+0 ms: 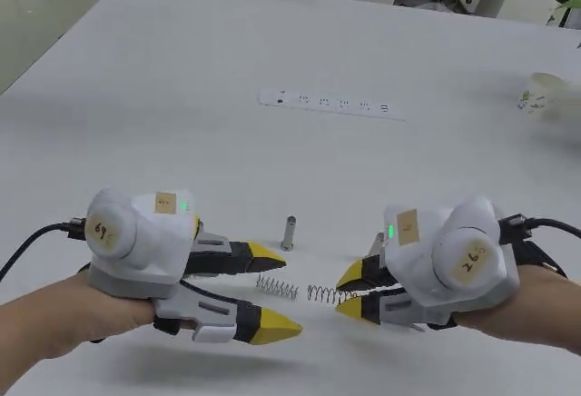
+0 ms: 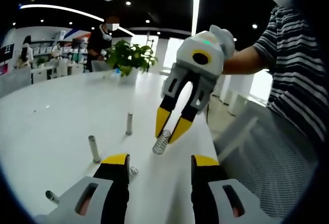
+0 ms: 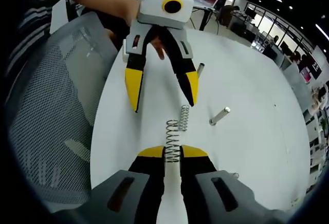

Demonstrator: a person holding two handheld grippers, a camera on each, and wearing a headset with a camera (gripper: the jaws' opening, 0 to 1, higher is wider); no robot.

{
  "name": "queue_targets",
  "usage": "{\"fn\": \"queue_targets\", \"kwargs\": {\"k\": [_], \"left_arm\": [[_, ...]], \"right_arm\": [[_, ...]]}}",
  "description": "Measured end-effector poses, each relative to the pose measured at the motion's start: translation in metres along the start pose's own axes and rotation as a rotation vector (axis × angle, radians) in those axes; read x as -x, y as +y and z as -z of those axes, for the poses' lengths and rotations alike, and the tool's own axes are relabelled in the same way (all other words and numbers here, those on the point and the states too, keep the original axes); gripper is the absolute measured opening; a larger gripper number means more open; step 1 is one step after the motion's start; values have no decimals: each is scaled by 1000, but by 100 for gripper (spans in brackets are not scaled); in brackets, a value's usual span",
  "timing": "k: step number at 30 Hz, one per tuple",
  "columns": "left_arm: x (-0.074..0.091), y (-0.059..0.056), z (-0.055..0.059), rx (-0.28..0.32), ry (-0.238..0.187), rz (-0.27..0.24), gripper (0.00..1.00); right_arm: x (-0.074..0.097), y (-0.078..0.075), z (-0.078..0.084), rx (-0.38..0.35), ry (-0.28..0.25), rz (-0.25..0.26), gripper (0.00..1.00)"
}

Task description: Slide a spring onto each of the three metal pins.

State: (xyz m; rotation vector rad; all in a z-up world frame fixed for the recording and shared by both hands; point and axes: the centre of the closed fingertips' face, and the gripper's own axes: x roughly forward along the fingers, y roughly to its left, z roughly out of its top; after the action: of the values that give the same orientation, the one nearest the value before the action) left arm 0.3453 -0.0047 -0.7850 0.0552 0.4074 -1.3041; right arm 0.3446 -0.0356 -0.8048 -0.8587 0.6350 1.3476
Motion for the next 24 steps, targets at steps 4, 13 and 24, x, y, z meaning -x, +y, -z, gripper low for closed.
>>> {"fn": "queue_targets", "kwargs": {"k": [4,13,24], "left_arm": [[-4,0,-1,-10,-5,1,36],[-12,-1,-7,-3,-40,2,26],[-16,-7,-8,11,-59,17,16]], "right_arm": [[2,0,-4,9,-8,0,7],[1,5,-14,23,-31,-9,7],[5,5,-15,18,-45,-3,7]]}}
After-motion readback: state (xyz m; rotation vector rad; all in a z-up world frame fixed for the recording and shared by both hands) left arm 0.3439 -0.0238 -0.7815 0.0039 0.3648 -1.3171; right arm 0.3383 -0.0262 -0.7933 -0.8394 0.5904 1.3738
